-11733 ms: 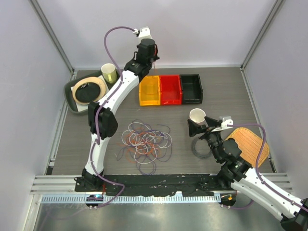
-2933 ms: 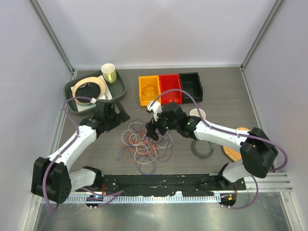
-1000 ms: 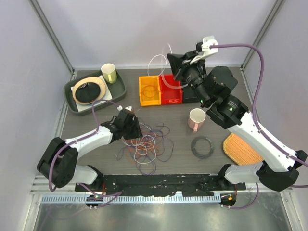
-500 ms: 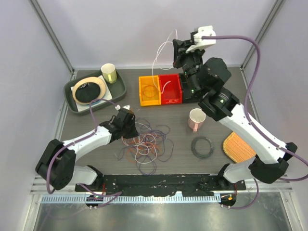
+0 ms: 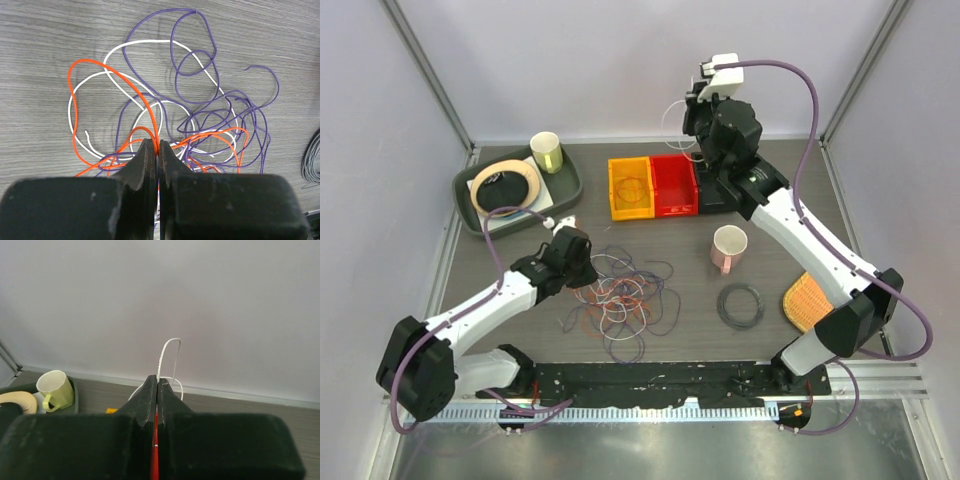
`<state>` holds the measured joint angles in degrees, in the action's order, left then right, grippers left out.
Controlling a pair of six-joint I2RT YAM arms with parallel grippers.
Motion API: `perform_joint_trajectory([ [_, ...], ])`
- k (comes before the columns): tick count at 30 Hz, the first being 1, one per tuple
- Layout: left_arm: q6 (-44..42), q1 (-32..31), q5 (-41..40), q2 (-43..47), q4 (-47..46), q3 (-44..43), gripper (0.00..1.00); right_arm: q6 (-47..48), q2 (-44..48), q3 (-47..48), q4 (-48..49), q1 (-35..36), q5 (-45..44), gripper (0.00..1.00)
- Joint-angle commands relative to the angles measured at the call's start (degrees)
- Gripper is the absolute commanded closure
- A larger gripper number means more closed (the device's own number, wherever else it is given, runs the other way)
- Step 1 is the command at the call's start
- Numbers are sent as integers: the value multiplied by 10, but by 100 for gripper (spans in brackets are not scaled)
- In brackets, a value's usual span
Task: Untangle the cables
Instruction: Place the cable in the bin.
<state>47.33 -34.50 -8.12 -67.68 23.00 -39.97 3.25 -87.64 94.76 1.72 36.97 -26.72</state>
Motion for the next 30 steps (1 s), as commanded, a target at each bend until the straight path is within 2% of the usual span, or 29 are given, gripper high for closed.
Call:
perform_joint_trajectory([
  [1,5,-2,-24,31,13,-20,100,-32,-13,-6,32,-28,54,99],
  [9,4,-2,-30,80,45,-42,100,-32,-39,1,31,-40,96,99],
  [18,3,-2,-81,140,92,-76,100,-25,-68,-7,33,-43,89,99],
  [21,-5,-2,-81,138,106,-87,100,-25,-71,-13,38,-45,84,99],
  [26,0,-2,-56,113,78,-67,84,-26,-73,-34,52,-50,78,99],
  [28,0,-2,-46,99,75,-65,85,-26,-74,-48,57,-52,76,99],
  [30,-1,-2,-38,79,65,-64,90,-28,-75,-57,63,-57,74,99],
])
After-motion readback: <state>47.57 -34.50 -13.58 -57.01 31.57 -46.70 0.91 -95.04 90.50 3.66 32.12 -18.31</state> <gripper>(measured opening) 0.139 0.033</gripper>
